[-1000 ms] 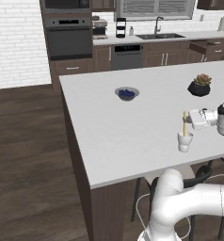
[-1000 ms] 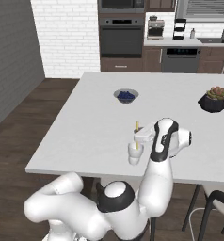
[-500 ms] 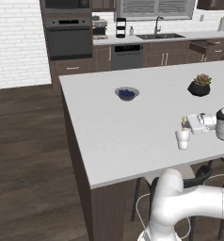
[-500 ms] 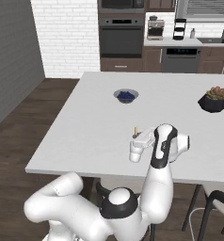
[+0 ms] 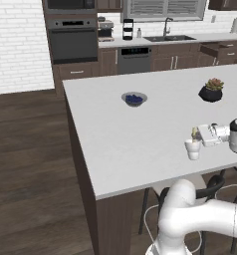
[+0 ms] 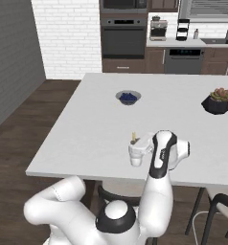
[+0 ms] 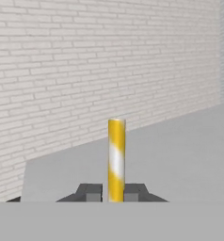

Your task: Take a straw from the drawer in front and place it inside the glass cup on the dining counter.

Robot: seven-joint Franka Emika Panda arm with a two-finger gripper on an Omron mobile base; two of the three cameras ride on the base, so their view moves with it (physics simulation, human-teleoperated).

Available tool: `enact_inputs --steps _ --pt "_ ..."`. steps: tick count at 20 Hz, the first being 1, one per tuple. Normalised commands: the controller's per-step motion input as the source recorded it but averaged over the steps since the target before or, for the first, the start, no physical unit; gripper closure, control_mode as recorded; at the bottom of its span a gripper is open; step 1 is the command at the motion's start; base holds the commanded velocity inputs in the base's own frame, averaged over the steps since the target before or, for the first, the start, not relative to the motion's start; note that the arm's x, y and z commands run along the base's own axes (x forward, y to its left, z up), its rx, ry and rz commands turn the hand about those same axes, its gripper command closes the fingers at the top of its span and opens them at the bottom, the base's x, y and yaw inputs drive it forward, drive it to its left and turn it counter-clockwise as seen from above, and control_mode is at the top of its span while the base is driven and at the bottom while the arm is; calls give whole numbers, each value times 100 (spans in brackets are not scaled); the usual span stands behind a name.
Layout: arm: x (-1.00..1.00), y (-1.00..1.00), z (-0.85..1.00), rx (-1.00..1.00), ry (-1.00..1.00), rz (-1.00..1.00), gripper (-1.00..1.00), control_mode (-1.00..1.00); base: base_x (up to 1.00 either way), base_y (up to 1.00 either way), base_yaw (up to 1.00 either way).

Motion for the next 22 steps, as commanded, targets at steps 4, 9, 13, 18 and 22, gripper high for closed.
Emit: enact_inputs --steps 4,9,13,18,22 --pt "-13 2 0 0 1 -2 100 -100 0 0 0" --pt "-9 -4 0 0 1 0 100 -100 0 0 0" --pt "0 -17 0 0 2 0 100 -100 0 0 0" --pt "0 -7 -1 0 2 0 100 -100 0 0 0" --pt "0 0 0 0 0 0 -100 -100 0 0 0"
